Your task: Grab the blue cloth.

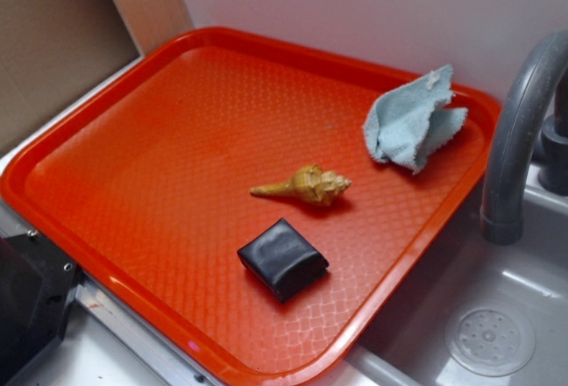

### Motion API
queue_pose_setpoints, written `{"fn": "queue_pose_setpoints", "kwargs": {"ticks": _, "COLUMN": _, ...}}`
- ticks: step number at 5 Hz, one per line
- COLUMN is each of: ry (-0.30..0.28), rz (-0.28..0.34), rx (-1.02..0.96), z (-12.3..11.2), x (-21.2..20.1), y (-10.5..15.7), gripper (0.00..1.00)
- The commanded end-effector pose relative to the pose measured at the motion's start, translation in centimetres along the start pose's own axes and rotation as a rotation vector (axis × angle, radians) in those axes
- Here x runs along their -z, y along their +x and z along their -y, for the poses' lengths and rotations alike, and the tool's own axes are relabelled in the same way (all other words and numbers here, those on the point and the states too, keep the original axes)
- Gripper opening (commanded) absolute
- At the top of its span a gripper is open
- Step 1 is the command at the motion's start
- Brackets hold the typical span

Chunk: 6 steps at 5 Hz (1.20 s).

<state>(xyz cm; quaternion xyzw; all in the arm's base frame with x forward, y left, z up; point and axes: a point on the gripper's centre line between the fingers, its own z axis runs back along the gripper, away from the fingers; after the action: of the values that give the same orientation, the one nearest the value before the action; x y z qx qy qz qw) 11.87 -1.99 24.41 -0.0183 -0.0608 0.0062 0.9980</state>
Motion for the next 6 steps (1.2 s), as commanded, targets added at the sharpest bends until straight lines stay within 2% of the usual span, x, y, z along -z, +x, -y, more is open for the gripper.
{"fn": "queue_pose_setpoints", "kwargs": {"ticks": 1, "ry": 0.0, "rz": 0.0, "rx": 0.0, "z": 0.0, "x": 0.0, "y": 0.0, "gripper": 1.0}}
{"fn": "queue_pose_setpoints", "kwargs": {"ticks": 2, "ry": -0.148, "rz": 0.049, "rx": 0.09, "z": 4.9, "x": 4.2, "y": 4.5, "gripper": 1.0}}
{"fn": "queue_pose_setpoints", "kwargs": {"ticks": 3, "ry": -0.196, "rz": 0.167, "rx": 0.289, "z": 10.1, "x": 7.6, "y": 8.4, "gripper": 1.0}}
{"fn": "queue_pose_setpoints", "kwargs": {"ticks": 4, "ry": -0.179, "rz": 0.243, "rx": 0.428, "z": 14.0, "x": 11.5, "y": 11.7, "gripper": 1.0}}
{"fn": "queue_pose_setpoints", "kwargs": {"ticks": 5, "ry": -0.056, "rz": 0.27, "rx": 0.57, "z": 16.4, "x": 15.1, "y": 14.5, "gripper": 1.0}}
{"fn": "queue_pose_setpoints", "kwargs": {"ticks": 6, "ry": -0.012, "rz": 0.298, "rx": 0.617, "z": 17.8, "x": 18.4, "y": 17.0, "gripper": 1.0}}
